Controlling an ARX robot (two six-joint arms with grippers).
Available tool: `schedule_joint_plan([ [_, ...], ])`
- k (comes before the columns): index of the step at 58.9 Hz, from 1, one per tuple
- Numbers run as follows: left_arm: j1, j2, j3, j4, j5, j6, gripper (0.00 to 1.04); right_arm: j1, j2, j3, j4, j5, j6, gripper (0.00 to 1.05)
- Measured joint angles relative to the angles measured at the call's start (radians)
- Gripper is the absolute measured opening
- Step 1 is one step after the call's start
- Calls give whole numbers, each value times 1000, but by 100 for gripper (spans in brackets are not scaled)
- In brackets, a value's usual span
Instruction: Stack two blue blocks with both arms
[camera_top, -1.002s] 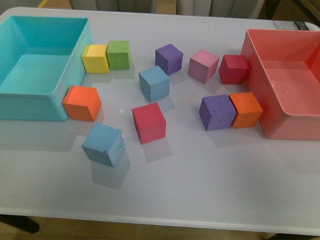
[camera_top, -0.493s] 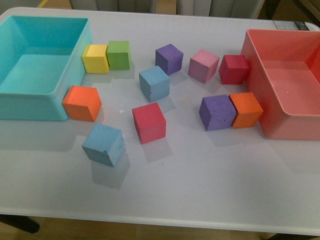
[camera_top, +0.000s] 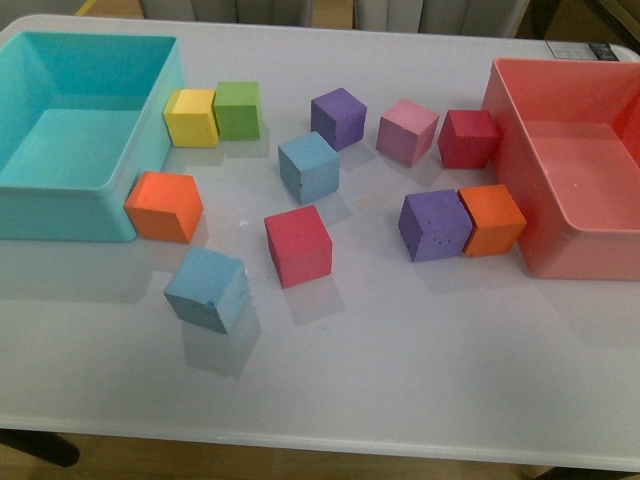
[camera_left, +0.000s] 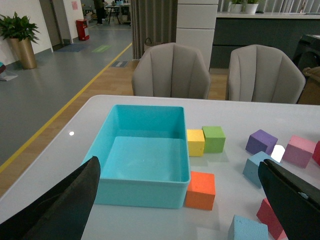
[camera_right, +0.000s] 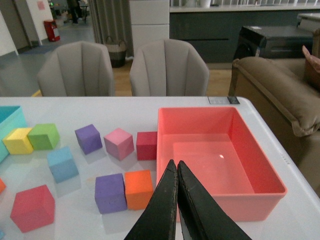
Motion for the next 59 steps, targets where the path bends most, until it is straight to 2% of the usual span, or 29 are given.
schedule_joint_plan([
  [8,0,0,0,0,0,0,96,0,-1,0,-2,0,-1,3],
  [17,1,2,1,-2,6,0,96,0,-2,0,-2,0,0,31],
  [20,23,92,69,-183,156,-55,96,0,-2,0,-2,2,0,42],
  [22,15,172,117,-274,211,-88,96,0,-2,0,-2,1,0,47],
  [24,-16,277,167,-346,236,-127,96,0,-3,0,-2,1,0,54],
  [26,-58,362,191,-344,225,-157,96,0,-3,0,-2,-1,0,61],
  [28,-132,478,216,-281,182,-180,96,0,-3,0,-2,0,0,72],
  [34,-248,663,249,-130,121,-198,96,0,-3,0,-2,0,0,90],
  [36,-307,791,258,-31,95,-219,96,0,-3,0,-2,0,1,97],
  [48,-475,1239,276,252,27,-256,96,0,-3,0,-2,0,0,96],
  [59,-536,1559,369,366,23,-243,96,0,-3,0,-2,0,1,96],
])
